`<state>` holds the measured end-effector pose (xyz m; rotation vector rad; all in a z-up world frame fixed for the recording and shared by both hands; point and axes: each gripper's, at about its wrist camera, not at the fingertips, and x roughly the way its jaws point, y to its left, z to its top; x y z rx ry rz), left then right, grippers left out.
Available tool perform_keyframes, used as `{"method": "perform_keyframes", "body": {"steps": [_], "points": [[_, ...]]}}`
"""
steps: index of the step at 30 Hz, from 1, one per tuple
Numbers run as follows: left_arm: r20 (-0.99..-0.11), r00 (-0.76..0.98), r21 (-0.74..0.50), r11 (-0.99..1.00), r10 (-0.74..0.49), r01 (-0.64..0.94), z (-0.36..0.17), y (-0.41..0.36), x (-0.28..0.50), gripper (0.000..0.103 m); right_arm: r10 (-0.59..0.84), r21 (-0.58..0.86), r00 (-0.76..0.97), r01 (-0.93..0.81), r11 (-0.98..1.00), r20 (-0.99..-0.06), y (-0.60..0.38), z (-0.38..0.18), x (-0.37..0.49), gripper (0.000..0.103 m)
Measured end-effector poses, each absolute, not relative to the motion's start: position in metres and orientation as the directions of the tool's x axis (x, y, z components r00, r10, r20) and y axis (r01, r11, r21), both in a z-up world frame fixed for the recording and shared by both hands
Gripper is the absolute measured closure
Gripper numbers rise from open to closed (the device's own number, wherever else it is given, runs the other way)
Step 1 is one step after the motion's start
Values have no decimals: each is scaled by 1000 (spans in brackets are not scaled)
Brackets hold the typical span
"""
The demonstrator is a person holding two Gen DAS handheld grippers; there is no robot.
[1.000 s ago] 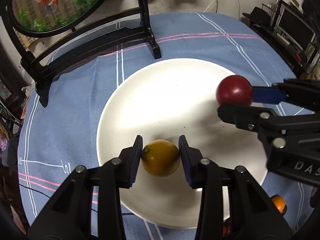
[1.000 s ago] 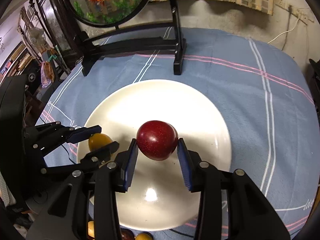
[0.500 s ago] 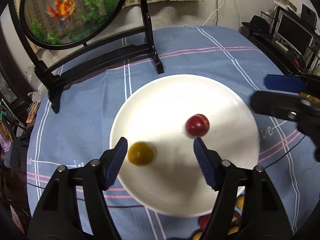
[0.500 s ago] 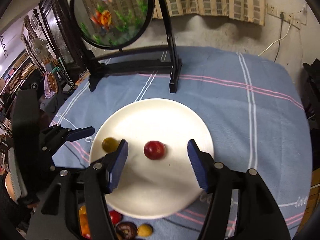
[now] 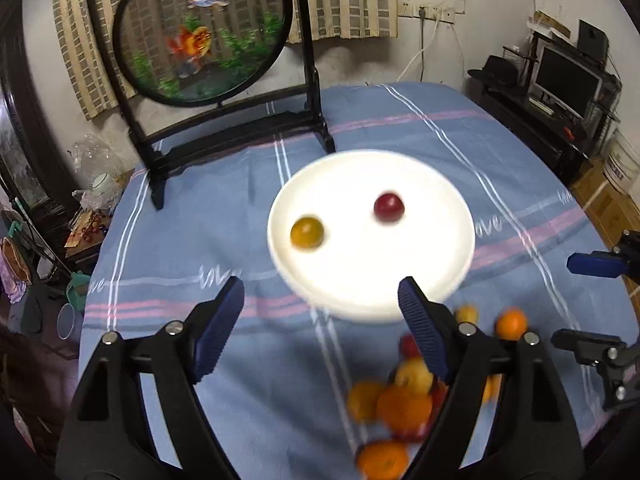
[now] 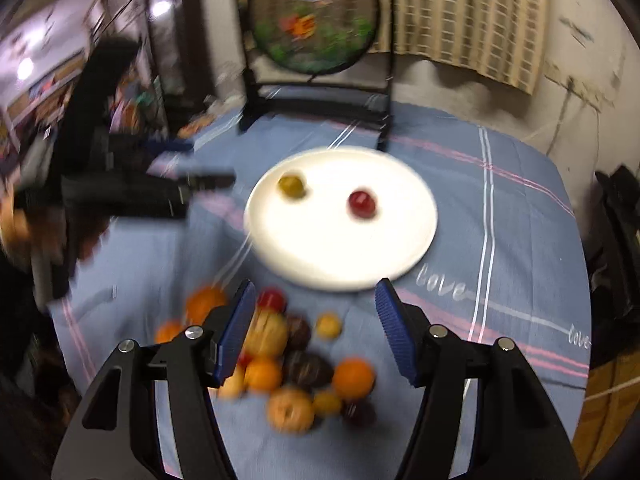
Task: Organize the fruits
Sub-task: 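Place the yellow fruit on the plate with the left tool while the right tool places the red plum, then grasp a dark red plum with the left tool while the right tool grasps a pale pear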
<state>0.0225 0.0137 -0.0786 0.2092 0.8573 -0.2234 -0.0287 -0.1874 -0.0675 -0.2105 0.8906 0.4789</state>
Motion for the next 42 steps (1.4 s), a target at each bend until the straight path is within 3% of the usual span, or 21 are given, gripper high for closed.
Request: {"method": "perform_keyframes", "body": {"steps": [9,17,19,23,28,35,37,39,42], "points": [[-863,476,37,920,-167,390,-142,36,-88,22,319,94,440,-461,883,-840,-180,-108,-67,40],[-895,412,24,905,-170,425,-185,23,-105,24,323,117,411,-452,884,-853,-172,-118,-73,40],[-901,404,33,904,-158,426,-192,21,-100,32,320,123,400,-444,887,-859,-174,-123,-75,40],[-908,357,-37,888,-221,458,-202,16,-94,63,291,125,387,-400,908,-875,-185,-135,-82,40],[-908,326,-98,890,-264,446,-202,20,-95,72,221,94,382,-324,941,-897,-202,-153,-77,40],[-895,360,-109,912,-263,397,-179,44,-99,72,231,124,347,-304,945,-909,-197,-170,-61,40],[-889,375,-109,917,-263,383,-173,47,-100,72,236,131,338,-306,943,-911,-192,-175,-56,42],[-883,385,-117,921,-267,371,-168,50,-99,72,239,129,340,-317,940,-909,-186,-177,-52,53],[-879,390,-127,923,-274,363,-163,51,-100,72,251,139,330,-328,934,-910,-185,-176,-49,59]]}}
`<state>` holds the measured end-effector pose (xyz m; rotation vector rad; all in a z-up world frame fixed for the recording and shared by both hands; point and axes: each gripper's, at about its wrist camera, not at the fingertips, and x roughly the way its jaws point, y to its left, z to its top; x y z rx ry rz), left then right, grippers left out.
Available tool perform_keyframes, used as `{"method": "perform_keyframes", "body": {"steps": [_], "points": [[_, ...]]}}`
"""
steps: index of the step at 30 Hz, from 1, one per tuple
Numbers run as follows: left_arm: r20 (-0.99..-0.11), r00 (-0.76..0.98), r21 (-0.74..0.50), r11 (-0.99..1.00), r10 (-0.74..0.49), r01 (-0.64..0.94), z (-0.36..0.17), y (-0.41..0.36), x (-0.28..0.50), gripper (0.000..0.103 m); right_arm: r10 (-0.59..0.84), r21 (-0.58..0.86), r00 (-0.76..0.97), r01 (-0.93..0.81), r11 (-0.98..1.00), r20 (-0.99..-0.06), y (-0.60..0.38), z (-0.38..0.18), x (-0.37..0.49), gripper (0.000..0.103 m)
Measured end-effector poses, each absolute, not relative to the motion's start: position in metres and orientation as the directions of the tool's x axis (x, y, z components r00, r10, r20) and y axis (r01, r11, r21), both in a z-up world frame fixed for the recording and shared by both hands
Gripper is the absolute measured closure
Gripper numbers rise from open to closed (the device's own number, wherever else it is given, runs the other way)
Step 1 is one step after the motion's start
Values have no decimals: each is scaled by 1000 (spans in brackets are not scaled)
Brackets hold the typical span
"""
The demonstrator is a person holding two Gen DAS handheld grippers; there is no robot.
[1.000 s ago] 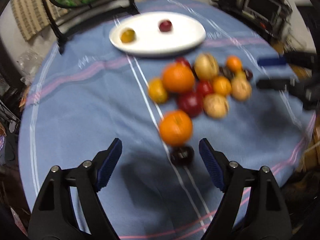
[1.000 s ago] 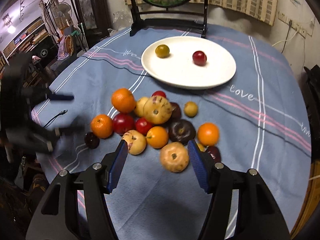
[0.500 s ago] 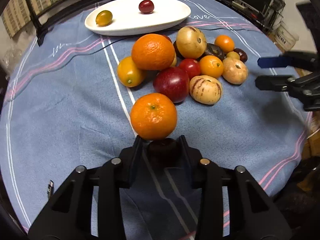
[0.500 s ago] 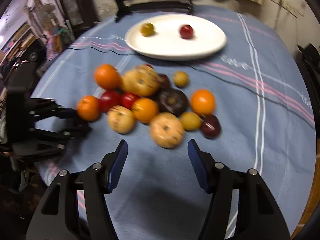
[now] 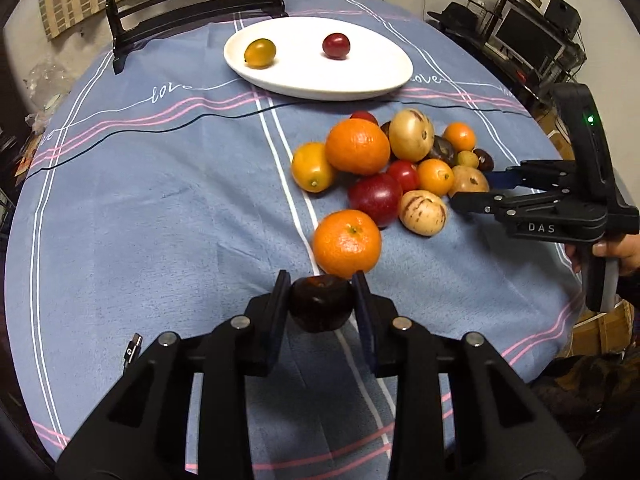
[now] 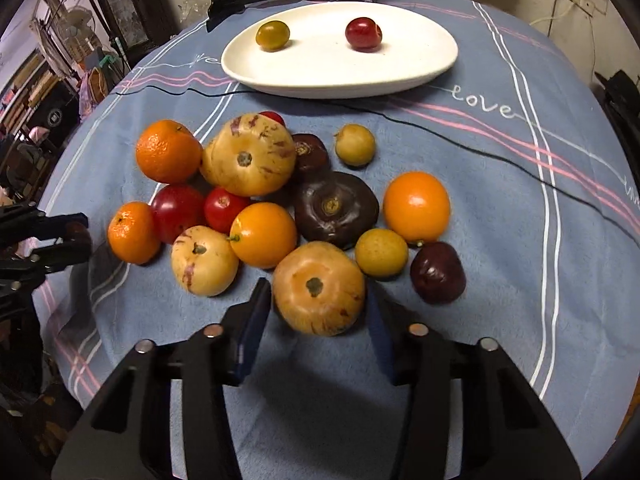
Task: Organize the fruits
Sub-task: 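Grasp a dark red plum with the left tool while the right tool grasps a pale pear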
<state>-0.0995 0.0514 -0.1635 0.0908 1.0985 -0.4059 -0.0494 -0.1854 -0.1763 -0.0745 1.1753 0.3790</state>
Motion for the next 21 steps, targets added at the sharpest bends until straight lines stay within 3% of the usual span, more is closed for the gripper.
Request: {"method": "perform_keyframes", "body": {"steps": [6,21], "points": [[-856,401,-189,919,-328,347,-155,58,-98,71,325,221,307,-327,919,-895,-202,-165,-58,59],[-802,467,-210,908,-372,362,-119,49,-54,71,428,354,343,-258,899,-836,-229,-129,-43,59]]}}
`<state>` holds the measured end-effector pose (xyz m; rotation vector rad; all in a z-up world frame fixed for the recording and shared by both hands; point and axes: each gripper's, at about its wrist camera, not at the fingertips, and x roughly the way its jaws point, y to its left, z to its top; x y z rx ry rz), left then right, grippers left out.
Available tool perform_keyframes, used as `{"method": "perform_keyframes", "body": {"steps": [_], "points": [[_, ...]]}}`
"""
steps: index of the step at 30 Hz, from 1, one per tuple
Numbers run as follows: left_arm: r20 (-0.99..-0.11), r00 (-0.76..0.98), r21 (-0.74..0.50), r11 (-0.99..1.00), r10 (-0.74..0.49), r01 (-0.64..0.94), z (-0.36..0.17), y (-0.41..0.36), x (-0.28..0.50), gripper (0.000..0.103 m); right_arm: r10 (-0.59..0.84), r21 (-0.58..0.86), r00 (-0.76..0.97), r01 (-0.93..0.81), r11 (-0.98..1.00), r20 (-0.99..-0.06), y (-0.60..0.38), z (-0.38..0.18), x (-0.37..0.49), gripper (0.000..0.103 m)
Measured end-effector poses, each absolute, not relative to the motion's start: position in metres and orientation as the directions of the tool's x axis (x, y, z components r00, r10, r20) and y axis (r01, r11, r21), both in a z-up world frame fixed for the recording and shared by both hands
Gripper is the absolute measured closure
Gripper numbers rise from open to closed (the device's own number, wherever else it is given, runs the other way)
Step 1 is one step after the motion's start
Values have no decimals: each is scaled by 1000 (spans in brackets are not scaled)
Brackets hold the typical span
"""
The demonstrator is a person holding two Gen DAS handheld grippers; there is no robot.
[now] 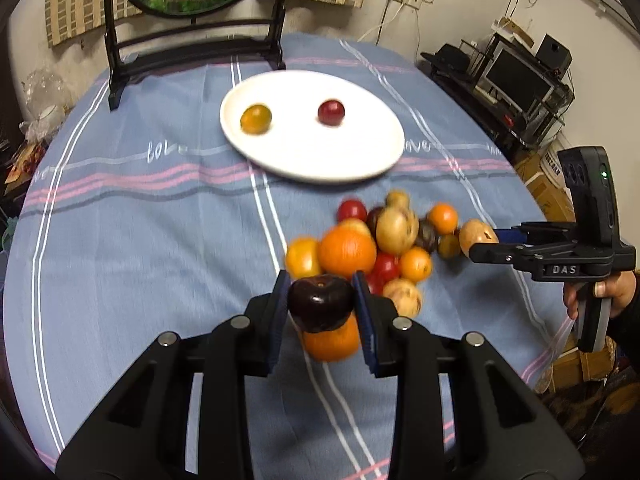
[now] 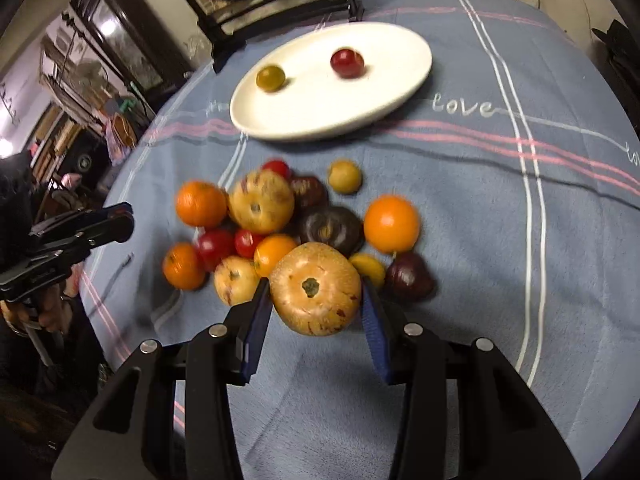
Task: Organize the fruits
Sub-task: 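Grasp a dark red plum with the left tool while the right tool grasps a pale pear, then place the dark plum on the plate with the left tool while the right tool places the pear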
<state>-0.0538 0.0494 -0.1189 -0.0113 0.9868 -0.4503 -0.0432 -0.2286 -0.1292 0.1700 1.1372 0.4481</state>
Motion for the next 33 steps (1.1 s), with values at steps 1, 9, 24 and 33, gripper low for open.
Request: {"method": "perform_keyframes", "body": {"steps": [1,9,24,33], "points": [[-795,474,-214,907,-377,362,-115,48,-47,71,431,354,354,-262,898,-830,-229,-124,-38,59],[-756,510,-232,897,-410,377,-93,31,5,71,446,337,463,-302,892,-766,-228,-75,18,59],[-769,567,-146,945,-294,292,-88,-19,116,71,443,330,525,-299,895,-726,-211,-66,122,59],[-813,566,-18,977,-138,213,-113,-32,147,71,396,270,486,-311,911,-779,-192,-94,148,59]]}}
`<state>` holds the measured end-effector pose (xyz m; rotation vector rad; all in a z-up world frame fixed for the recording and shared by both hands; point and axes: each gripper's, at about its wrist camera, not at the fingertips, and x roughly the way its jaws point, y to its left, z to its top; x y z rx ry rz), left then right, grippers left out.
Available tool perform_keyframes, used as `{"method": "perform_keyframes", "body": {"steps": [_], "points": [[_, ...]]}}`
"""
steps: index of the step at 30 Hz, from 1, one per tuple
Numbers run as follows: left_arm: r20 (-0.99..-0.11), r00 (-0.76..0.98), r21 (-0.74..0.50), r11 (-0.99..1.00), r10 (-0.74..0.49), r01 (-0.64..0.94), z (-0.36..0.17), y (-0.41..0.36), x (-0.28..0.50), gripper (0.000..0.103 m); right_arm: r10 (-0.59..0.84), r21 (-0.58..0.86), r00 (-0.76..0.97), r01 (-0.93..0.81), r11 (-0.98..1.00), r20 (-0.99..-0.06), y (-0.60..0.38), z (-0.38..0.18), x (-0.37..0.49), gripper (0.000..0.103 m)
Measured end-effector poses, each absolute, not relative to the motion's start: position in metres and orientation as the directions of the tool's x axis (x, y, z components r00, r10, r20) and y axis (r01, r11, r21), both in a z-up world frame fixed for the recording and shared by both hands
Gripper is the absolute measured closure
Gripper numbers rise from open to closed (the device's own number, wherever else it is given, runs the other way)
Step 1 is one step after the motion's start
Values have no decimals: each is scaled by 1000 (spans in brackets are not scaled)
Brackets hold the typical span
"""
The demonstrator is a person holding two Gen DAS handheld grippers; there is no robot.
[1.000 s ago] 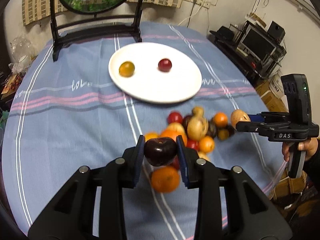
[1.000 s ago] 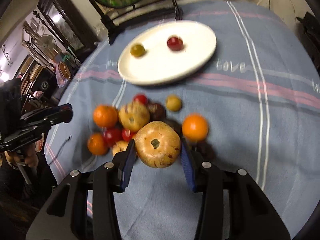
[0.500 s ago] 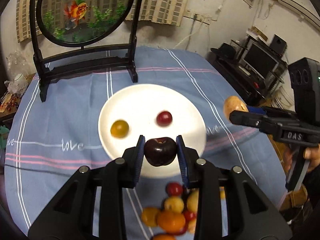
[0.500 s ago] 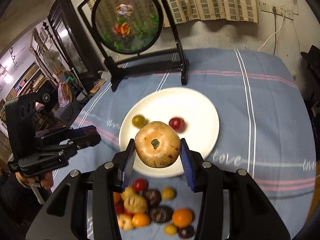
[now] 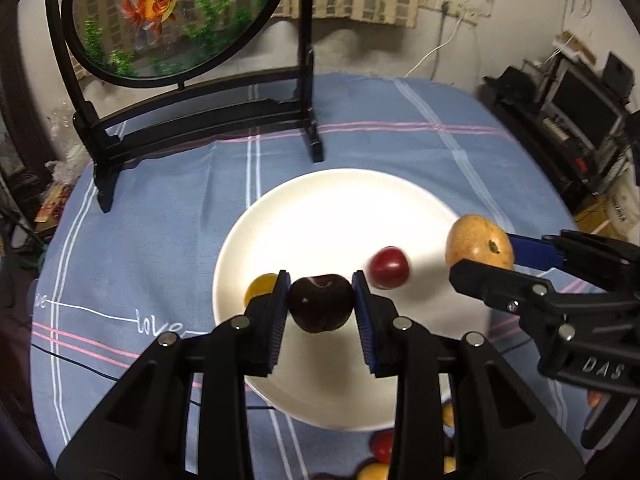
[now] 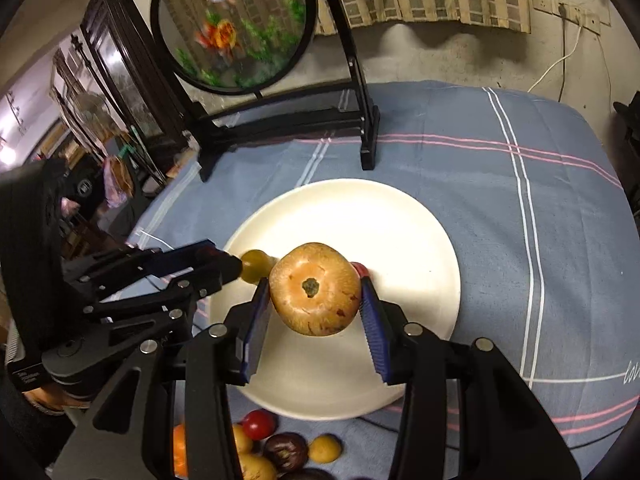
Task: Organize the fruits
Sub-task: 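Place the dark plum on the plate with the left tool while the right tool places the pear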
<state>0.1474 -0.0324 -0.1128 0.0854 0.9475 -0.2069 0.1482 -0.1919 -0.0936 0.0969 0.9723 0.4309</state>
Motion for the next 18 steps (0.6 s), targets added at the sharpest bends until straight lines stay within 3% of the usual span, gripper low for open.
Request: {"method": "perform_keyframes", "body": {"steps": [8,11,13,18], "points": [[-850,522,40,981,-66,189,-140,-35,162,70,391,287,429,-288,914,-814,-197,-121,164,58],[-848,529,66,984,-31,165,-143,-34,164,37,388,281,412,-296,913,-825,-194,-122,167,56],[-840,541,60,983,-43,171,-140,-34,163,37,395,287,448,-290,913,-802,-198,-112,167,36],[-808,588,59,986,-46,159,-110,-28,155,37,411,281,554,-307,909,-724,-211,-56,161,36]]}}
